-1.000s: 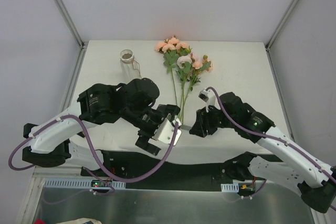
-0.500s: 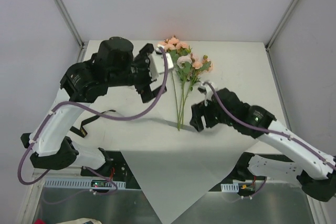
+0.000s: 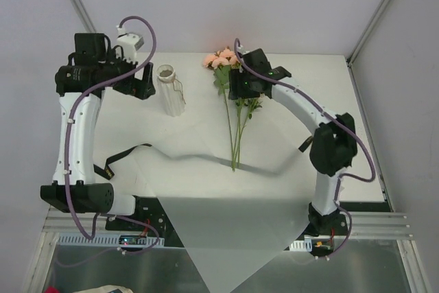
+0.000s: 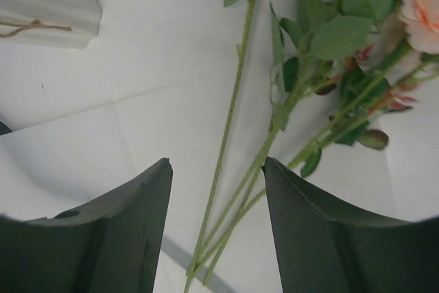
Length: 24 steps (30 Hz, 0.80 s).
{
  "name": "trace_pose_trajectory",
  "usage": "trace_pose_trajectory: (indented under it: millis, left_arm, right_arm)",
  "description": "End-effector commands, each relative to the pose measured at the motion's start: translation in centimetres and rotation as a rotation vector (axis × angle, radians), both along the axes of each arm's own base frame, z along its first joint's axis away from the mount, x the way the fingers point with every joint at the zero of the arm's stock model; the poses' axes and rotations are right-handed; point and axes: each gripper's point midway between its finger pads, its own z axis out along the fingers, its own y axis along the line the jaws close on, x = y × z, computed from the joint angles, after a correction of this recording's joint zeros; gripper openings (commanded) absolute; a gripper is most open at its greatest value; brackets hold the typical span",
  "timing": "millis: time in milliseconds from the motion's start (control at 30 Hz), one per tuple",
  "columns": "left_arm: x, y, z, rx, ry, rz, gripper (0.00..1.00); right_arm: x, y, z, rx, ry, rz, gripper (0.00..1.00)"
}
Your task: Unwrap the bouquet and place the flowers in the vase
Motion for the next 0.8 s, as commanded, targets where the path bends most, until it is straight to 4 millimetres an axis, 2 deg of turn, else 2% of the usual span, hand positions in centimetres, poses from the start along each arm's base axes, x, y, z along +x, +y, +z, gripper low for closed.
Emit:
trace_pose_trajectory:
  millis: [0,33,67,100,133,167,200,233,267,333,400,567,600,633,767]
  left_arm:
    - [0.3,3.2,-4.3,-0.097,0.142,0.086,0.99]
    - [0.3,3.6,-6.4,-0.082,0.193,0.092,0.99]
    - [0.6,4.0,-7.7,-0.064,0.207,0.100,0.99]
    - [0.8,4.4,-9.1,-0.049,0.235,0.114,0.99]
    - [0.4,4.7,-11.1,-0.038,0.282,0.121,0.99]
    - [0.8,4.8,-11.9,-0.034,0.277,0.122,0.99]
    - [0.7,4.7,-12.7,-0.034,0.291,0.118,0.99]
    - [0.3,4.6,-14.0,-0.040,0.323,0.115,0.99]
    - [0.4,4.7,-14.4,-0.036,0.323,0.110,0.99]
    - [0.3,4.8,-15.3,-0.030,0.337,0.112,0.99]
    - [0.4,4.6,-15.1,-0.039,0.318,0.100,0.99]
    - [0.7,4.3,-14.5,-0.071,0.303,0.094,0.99]
    - [1.1,4.5,-14.5,-0.073,0.300,0.103,0.99]
    - [1.5,4.7,-14.2,-0.076,0.287,0.113,0.99]
    - [3.2,6.0,-14.3,-0.096,0.281,0.186,0.99]
  right_arm:
    - [2.1,4.4,-0.1,0.016,-0.019,0.144,0.60]
    - [2.5,4.8,-0.4,0.017,-0.015,0.149,0.61]
    - [3.2,5.2,0.2,0.022,-0.034,0.154,0.62]
    - [3.6,5.4,-1.6,0.002,-0.004,0.151,0.62]
    - [4.0,5.6,-1.8,0.002,-0.005,0.153,0.62]
    - [4.5,5.8,-1.7,0.002,-0.014,0.154,0.63]
    - [4.7,6.0,-3.0,-0.017,0.009,0.153,0.63]
    - [5.1,5.8,-3.4,-0.032,0.009,0.147,0.63]
    - [5.3,5.8,-4.0,-0.049,0.015,0.146,0.63]
    - [5.8,5.7,-5.6,-0.076,0.043,0.147,0.64]
    - [6.1,5.5,-7.1,-0.096,0.065,0.139,0.64]
    - [6.9,5.5,-8.8,-0.108,0.087,0.129,0.64]
    - [6.8,5.6,-9.7,-0.116,0.106,0.129,0.64]
    - [7.1,5.7,-9.7,-0.111,0.104,0.123,0.64]
    - [6.9,5.6,-11.6,-0.127,0.142,0.119,0.62]
